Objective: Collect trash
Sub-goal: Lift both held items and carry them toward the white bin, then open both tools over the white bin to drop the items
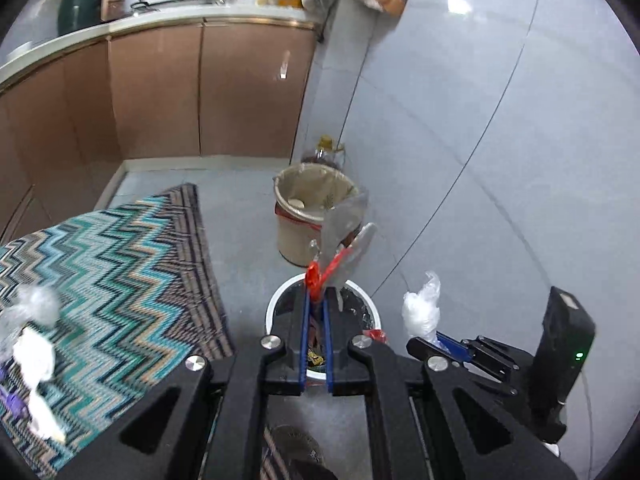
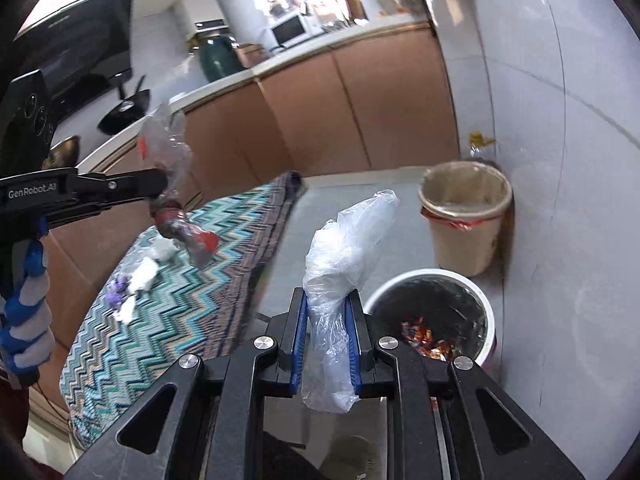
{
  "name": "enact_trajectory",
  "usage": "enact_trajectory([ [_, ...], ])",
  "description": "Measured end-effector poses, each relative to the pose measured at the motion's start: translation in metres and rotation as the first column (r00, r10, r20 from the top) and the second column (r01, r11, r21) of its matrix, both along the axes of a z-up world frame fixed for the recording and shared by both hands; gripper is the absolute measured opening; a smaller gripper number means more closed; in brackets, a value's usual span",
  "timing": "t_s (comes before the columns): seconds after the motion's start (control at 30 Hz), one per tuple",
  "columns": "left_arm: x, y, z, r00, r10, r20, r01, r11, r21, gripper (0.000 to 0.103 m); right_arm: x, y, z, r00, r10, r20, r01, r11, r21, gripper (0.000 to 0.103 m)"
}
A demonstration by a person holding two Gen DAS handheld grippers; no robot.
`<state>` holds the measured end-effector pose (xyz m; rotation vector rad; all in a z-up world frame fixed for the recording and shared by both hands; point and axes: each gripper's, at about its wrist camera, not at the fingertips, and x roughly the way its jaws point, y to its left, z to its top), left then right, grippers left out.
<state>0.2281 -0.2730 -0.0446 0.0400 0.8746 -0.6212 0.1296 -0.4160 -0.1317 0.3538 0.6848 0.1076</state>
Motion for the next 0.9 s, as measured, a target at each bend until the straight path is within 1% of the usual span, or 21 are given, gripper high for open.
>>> enact_trajectory([
  [0.07,0.013,-0.019,-0.018,1.000,-0.010,-0.023,0.011,0.999,0.032,0.006,0.012,-0.010,-0.011,1.000,-0.013,-0.027,0.013,1.000,0.011,0.018],
  [0.17,0.032,-0.042,-0.052,0.997,-0.011,-0.081,0.017,0.997,0.070,0.006,0.031,-0.022,-0.030,0.997,-0.030,-0.072,0.031,0.999,0.021,0.018],
  [0.27,0.045,-0.057,-0.078,0.993,-0.005,-0.116,0.016,0.995,0.097,0.006,0.052,-0.032,-0.053,0.991,-0.046,-0.124,0.050,0.998,0.027,0.019],
  [0.3,0.050,-0.063,-0.088,0.992,-0.001,-0.125,0.015,0.994,0.111,0.006,0.059,-0.035,-0.060,0.989,-0.051,-0.141,0.054,0.998,0.024,0.020],
  [0.4,0.064,-0.070,-0.112,0.985,0.013,-0.172,0.006,0.994,0.109,0.007,0.074,-0.041,-0.076,0.980,-0.071,-0.184,0.073,0.997,0.007,0.021],
  [0.47,0.071,-0.073,-0.125,0.980,0.022,-0.200,-0.001,0.994,0.107,0.008,0.081,-0.042,-0.084,0.975,-0.081,-0.207,0.081,0.997,-0.011,0.025],
  [0.5,0.073,-0.074,-0.132,0.977,0.027,-0.211,-0.004,0.994,0.110,0.009,0.083,-0.043,-0.088,0.972,-0.087,-0.218,0.085,0.996,-0.019,0.033],
  [0.53,0.076,-0.074,-0.137,0.975,0.026,-0.220,-0.002,0.994,0.109,0.009,0.085,-0.044,-0.091,0.969,-0.096,-0.226,0.092,0.995,-0.027,0.043],
  [0.6,0.080,-0.073,-0.142,0.973,0.028,-0.230,-0.003,0.994,0.107,0.010,0.086,-0.045,-0.095,0.966,-0.108,-0.233,0.102,0.994,-0.037,0.048],
  [0.7,0.082,-0.070,-0.147,0.969,0.028,-0.245,-0.007,0.996,0.084,0.015,0.085,-0.046,-0.097,0.963,-0.122,-0.242,0.116,0.993,-0.039,0.049],
  [0.8,0.081,-0.064,-0.143,0.970,0.019,-0.244,-0.006,0.998,0.056,0.025,0.081,-0.044,-0.094,0.961,-0.131,-0.242,0.124,0.991,-0.044,0.049],
  [0.83,0.080,-0.062,-0.140,0.970,0.016,-0.242,-0.005,0.999,0.046,0.032,0.079,-0.043,-0.092,0.962,-0.134,-0.239,0.127,0.991,-0.045,0.049],
  [0.87,0.078,-0.060,-0.137,0.971,0.010,-0.238,-0.002,1.000,0.031,0.036,0.076,-0.041,-0.089,0.962,-0.137,-0.236,0.130,0.991,-0.046,0.049],
  [0.9,0.077,-0.058,-0.133,0.972,0.006,-0.235,-0.001,1.000,0.023,0.036,0.075,-0.040,-0.087,0.963,-0.140,-0.232,0.132,0.990,-0.048,0.049],
])
